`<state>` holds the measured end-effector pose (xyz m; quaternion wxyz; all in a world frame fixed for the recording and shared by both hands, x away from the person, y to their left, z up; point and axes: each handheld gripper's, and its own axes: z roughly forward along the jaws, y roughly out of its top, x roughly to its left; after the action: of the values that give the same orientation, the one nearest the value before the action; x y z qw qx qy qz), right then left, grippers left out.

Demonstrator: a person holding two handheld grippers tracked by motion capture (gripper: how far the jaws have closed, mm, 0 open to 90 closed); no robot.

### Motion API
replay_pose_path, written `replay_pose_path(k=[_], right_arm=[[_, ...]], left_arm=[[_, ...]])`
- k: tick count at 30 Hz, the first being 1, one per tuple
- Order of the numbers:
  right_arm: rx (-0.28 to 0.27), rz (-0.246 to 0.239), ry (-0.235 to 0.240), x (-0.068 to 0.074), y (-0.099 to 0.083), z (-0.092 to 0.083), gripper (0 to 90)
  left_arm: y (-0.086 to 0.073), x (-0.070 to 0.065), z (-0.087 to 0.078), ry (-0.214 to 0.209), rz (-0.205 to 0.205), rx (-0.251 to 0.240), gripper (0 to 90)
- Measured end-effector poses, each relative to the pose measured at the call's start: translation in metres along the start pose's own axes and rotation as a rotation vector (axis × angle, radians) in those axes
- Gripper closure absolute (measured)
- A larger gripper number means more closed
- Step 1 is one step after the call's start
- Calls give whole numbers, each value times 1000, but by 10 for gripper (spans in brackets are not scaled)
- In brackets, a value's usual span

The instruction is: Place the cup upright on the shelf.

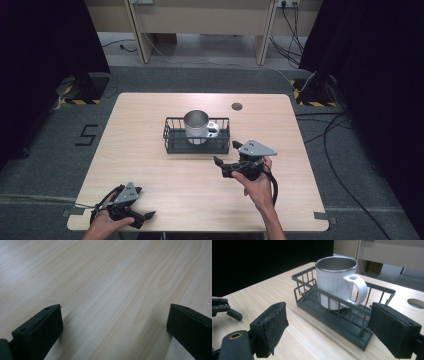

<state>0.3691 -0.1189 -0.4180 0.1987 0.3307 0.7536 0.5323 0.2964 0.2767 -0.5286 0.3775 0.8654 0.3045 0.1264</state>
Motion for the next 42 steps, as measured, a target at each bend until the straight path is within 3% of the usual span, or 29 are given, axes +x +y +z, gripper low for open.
replay_pose_path(k=[18, 42], right_arm=[[-10, 11, -4, 11, -25, -8, 153], [38, 40, 6, 15, -57, -19, 152]], left_arm=[[0, 0, 0, 0, 0, 0, 0], [0, 0, 0, -1, 1, 0, 0]])
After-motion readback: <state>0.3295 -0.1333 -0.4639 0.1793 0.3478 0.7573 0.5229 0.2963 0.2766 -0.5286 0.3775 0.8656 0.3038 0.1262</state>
